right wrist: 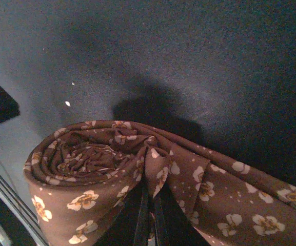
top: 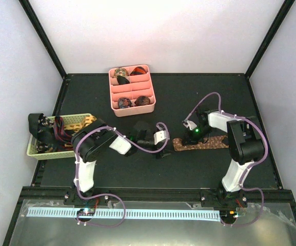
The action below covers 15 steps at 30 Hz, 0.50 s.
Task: Roll the ties
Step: Roll the tie at the center of the board.
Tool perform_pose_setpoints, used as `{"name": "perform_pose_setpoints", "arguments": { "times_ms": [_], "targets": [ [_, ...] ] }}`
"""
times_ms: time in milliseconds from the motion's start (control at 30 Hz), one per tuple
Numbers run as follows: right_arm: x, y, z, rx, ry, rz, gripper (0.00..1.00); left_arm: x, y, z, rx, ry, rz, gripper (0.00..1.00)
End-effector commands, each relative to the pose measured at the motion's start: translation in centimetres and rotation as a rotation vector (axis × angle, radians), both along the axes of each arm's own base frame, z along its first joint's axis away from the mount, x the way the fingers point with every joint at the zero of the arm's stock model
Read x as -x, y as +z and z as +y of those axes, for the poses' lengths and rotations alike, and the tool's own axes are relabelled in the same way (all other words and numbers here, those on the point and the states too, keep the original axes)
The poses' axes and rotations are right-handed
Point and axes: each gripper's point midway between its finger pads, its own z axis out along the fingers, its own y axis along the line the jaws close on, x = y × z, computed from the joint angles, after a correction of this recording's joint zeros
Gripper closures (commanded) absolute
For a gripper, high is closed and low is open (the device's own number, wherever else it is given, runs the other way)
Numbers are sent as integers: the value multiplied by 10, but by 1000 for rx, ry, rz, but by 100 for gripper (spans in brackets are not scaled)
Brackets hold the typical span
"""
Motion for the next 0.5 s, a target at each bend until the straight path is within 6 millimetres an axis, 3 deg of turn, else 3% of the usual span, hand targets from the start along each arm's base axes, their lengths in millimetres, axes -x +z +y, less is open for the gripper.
{"name": "perform_pose_setpoints", "arguments": {
  "times_ms": [0, 300, 467],
  "targets": [
    [14, -24, -7, 89, 28, 60, 98, -4, 9, -8, 74, 6, -58, 3],
    [0, -31, 33, -62, -16, 53, 98, 11, 12, 29, 61, 60, -49, 4],
    [7, -37, 34, -76, -37, 71, 98, -1, -4, 32, -4, 114, -37, 4]
  ]
}}
